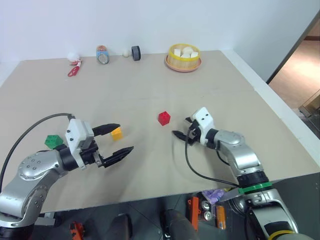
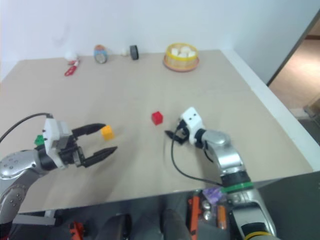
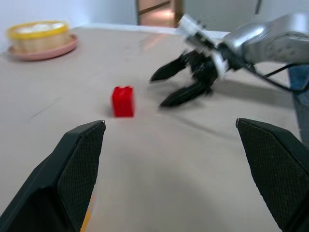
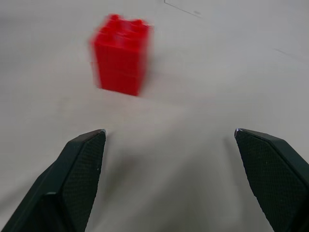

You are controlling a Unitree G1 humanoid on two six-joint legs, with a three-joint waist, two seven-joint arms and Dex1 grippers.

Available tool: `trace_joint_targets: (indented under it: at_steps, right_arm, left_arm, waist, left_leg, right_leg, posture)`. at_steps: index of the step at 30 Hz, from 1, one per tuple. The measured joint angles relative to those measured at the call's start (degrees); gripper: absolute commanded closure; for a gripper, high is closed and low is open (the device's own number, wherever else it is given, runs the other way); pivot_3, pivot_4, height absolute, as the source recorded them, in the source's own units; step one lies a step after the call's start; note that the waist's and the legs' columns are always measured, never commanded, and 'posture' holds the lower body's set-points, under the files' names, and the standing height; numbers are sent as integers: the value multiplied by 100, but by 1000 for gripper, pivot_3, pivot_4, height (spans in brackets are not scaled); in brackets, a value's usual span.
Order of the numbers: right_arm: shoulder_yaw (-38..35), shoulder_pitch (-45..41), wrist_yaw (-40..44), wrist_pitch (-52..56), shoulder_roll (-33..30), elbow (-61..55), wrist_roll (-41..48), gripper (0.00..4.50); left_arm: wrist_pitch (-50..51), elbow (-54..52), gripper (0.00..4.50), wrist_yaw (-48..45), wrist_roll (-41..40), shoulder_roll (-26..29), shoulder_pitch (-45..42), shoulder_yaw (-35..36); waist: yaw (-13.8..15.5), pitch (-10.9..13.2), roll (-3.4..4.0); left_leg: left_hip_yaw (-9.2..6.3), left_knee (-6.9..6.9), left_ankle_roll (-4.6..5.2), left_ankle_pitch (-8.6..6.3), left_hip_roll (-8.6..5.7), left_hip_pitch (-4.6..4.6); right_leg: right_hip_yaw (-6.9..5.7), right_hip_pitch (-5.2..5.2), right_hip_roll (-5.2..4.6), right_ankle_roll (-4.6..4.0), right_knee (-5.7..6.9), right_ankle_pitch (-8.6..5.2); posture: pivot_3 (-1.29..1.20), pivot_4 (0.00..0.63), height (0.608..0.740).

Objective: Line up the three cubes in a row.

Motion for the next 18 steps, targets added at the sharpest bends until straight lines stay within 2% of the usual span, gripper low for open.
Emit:
trace_joint_targets:
  at_steps: [9, 18]
  right_arm:
    - [54, -190, -74, -132, 306, 330, -129, 80]
    - [29, -858, -399, -429, 834, 1363, -254, 80]
  left_arm:
    - [-96, 273, 0, -27, 254, -126, -110, -294]
    - [-126, 319, 0, 107, 328, -329, -166, -326]
  waist:
    - [12, 0, 0]
    - [6, 0, 0]
  left_leg:
    - [5, 8, 1, 2, -2, 0]
    - [13, 8, 3, 3, -1, 3]
  right_leg:
    - [6, 1, -1, 2, 0, 8]
    - [16, 0, 0, 9, 0, 16]
  posture:
    - [0, 150, 740]
    - [0, 150, 740]
